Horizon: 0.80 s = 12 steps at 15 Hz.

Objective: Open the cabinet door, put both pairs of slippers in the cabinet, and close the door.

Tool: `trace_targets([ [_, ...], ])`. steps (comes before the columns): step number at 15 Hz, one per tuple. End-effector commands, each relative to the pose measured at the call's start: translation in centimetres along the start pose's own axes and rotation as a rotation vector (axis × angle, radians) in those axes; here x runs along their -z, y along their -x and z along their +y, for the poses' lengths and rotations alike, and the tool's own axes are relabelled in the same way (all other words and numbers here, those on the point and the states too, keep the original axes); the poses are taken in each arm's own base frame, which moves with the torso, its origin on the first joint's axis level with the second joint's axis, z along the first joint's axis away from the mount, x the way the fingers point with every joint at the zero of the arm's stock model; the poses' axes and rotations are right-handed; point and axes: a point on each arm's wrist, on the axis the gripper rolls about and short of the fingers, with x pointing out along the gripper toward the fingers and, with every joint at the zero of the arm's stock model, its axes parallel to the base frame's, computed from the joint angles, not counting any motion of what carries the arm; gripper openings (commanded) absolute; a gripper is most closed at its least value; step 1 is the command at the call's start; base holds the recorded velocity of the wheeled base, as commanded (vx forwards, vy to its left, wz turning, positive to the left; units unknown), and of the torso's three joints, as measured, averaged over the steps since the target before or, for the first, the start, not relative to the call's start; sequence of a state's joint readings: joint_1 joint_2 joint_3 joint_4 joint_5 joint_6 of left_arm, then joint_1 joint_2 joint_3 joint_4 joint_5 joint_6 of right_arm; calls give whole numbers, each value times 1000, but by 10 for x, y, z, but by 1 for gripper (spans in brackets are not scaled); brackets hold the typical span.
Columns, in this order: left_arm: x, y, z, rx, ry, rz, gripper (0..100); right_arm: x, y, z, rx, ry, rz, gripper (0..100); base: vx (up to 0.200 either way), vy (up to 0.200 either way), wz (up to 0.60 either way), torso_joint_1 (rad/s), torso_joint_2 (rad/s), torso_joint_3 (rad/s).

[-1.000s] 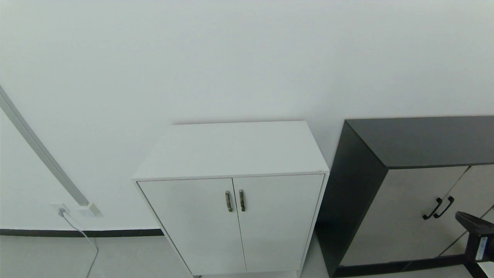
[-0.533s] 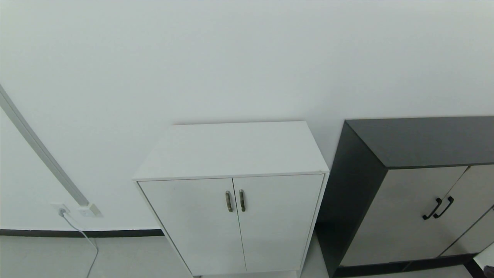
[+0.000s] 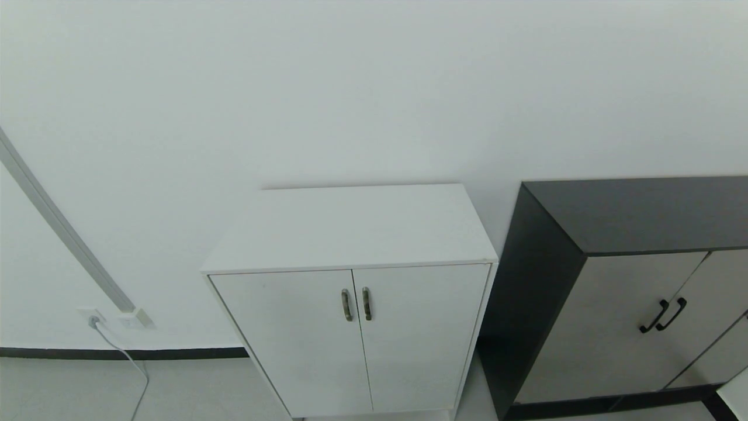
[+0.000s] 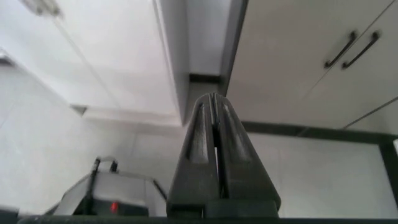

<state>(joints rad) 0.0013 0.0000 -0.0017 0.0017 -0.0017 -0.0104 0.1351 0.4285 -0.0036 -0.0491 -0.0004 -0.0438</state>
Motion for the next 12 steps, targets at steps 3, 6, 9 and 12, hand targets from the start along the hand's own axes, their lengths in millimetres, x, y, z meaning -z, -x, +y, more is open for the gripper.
trace_targets([
  [3,0,0,0,0,0,0,0,2,2,0,-13,3,-19,0,0,0,0,0,0,0],
  [6,0,0,0,0,-1,2,0,4,4,1,-45,17,-36,0,0,0,0,0,0,0],
  [9,0,0,0,0,-1,2,0,8,7,1,-86,-3,-39,0,0,0,0,0,0,0],
  [12,0,0,0,0,-1,0,0,9,10,0,-41,-14,-76,0,0,0,0,0,0,0],
])
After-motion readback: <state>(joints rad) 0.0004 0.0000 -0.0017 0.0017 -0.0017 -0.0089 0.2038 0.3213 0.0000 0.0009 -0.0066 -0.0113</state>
